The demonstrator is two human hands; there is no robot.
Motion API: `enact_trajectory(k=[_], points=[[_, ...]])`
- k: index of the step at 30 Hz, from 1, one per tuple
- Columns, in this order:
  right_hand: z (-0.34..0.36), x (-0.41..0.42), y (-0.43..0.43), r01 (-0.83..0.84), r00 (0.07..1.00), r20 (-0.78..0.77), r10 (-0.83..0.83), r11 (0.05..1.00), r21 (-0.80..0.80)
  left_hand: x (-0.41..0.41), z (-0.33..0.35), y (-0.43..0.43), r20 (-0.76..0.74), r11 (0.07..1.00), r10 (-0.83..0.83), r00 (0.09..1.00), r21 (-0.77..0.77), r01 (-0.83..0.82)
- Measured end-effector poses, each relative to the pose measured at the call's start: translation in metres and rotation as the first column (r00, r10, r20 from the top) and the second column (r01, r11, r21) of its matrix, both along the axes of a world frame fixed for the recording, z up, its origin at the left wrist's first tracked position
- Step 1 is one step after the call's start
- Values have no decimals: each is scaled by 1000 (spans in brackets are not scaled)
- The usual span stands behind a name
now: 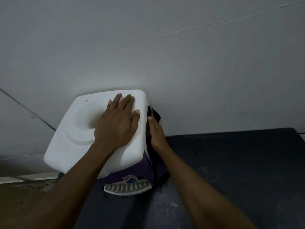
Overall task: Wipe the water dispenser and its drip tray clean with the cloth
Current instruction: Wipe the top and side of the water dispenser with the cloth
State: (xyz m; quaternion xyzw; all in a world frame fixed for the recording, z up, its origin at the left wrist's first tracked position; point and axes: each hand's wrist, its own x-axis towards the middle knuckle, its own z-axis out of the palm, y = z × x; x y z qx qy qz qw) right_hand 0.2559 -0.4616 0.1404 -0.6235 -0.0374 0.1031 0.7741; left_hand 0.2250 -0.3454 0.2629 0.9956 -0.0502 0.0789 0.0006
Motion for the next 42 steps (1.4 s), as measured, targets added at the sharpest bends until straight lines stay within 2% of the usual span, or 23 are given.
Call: enact_trajectory(k=[6,9,20,25,32,38,42], points=[[-1,3,5,19,999,43,-21,998,52,1,-1,0,7,1000,5,1000,-2,-5],[-13,6,5,29,998,47,-30,999,25,0,0,0,-1,1000,-12,1000,2,12],[-75,11,4,11,975,-220,-21,999,-47,1,-1,1,-14,1000,-24,1000,0,24],[-62,0,15,71,957,-287,-45,994,82,1,-1,1,-4,1000,-13,1000,-8,13],[-46,-53,8,1,993,-116,14,991,133,0,-2,-1,20,1000,-12,1000,-5,12],[-17,3,12,5,993,-118,0,999,40,-1,0,-2,21,1000,-17,1000,-4,17],[-18,5,18,43,988,-152,-23,991,125,-1,-1,-2,13,1000,-17,1000,1,17]])
